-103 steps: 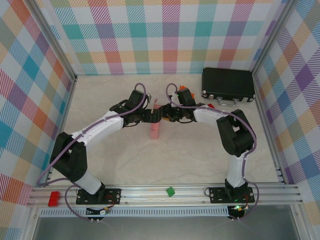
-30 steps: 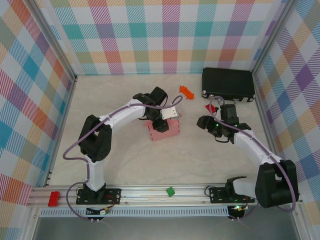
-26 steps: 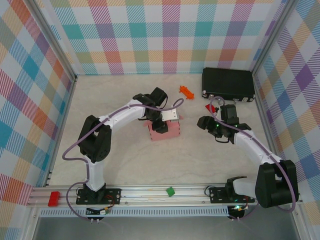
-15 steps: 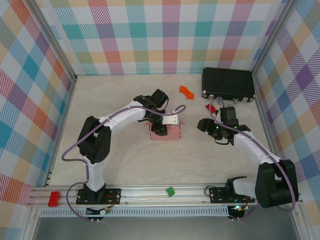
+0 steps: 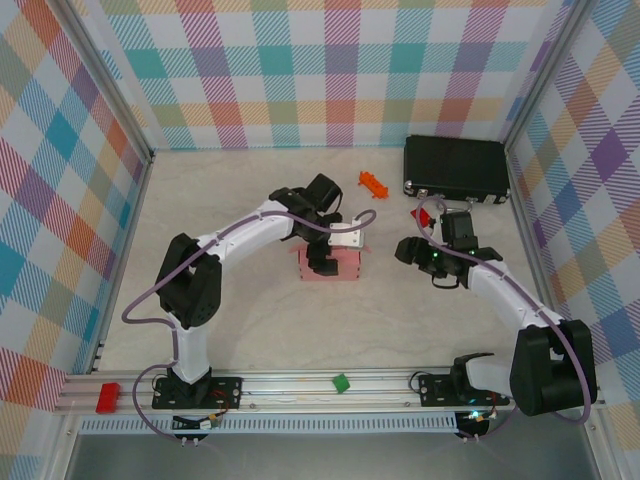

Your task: Fold the paper box

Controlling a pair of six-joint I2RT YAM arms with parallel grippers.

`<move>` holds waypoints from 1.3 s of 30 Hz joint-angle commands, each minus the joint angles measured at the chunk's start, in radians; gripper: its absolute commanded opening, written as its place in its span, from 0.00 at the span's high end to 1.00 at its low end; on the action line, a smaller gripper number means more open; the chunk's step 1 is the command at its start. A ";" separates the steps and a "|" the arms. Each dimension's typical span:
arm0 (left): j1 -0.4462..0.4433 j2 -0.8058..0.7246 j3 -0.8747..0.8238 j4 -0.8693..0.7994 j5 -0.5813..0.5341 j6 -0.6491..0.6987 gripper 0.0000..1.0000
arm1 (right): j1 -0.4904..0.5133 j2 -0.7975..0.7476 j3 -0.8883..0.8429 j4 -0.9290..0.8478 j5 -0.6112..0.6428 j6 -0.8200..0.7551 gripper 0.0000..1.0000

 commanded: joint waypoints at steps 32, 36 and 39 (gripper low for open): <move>0.214 -0.556 -0.506 0.215 -0.050 -1.201 0.03 | 0.174 0.235 0.442 -0.370 -0.257 -0.586 0.36; 0.219 -0.538 -0.519 0.258 -0.021 -1.201 0.08 | 0.177 0.238 0.414 -0.320 -0.255 -0.535 0.38; 0.221 -0.513 -0.515 0.274 0.024 -1.210 0.15 | 0.180 0.247 0.409 -0.302 -0.275 -0.510 0.40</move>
